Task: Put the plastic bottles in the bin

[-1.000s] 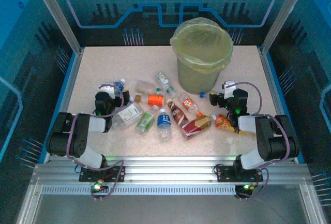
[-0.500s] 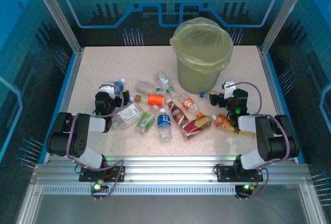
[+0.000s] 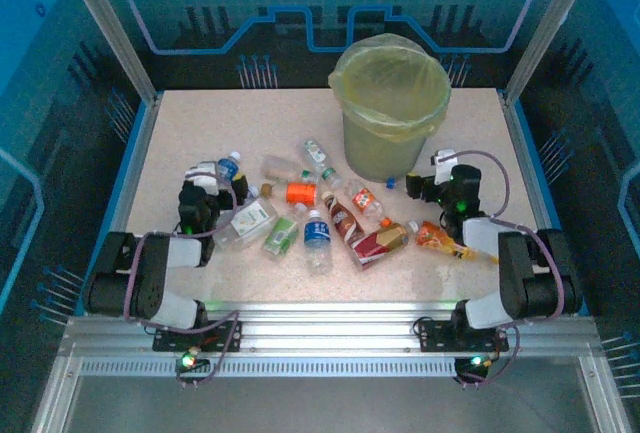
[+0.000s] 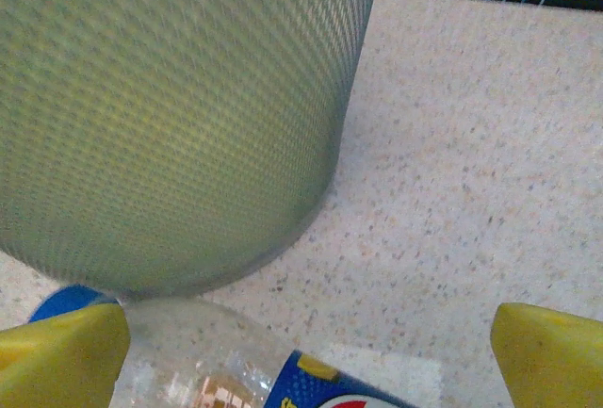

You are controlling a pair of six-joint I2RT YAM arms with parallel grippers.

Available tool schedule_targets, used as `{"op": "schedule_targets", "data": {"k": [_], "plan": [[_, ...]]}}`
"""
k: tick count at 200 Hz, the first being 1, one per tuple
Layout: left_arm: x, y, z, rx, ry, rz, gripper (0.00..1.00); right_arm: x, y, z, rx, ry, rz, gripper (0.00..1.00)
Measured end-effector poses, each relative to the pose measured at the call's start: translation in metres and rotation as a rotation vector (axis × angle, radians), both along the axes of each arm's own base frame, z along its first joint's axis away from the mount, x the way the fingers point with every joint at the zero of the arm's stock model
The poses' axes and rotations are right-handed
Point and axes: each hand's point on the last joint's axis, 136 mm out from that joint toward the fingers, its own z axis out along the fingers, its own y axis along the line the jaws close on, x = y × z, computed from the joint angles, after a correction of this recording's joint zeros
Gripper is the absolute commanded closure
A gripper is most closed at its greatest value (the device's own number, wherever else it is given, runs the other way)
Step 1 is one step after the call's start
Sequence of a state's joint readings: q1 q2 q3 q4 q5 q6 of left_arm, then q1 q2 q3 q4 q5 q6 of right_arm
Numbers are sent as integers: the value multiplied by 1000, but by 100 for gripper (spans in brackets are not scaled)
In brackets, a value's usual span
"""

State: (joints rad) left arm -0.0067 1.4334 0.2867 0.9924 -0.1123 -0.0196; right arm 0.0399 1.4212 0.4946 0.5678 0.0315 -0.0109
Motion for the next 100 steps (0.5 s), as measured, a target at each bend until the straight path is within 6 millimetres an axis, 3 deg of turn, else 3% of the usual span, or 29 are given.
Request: {"op": "schedule_targets", "data": {"k": [78, 100], "plan": [[-13, 1, 52, -7, -120, 5, 1, -38, -24, 64, 9, -67, -145, 0], [-23, -3, 66, -51, -133, -9, 1, -66, -37, 71, 42, -35, -235, 0]]}}
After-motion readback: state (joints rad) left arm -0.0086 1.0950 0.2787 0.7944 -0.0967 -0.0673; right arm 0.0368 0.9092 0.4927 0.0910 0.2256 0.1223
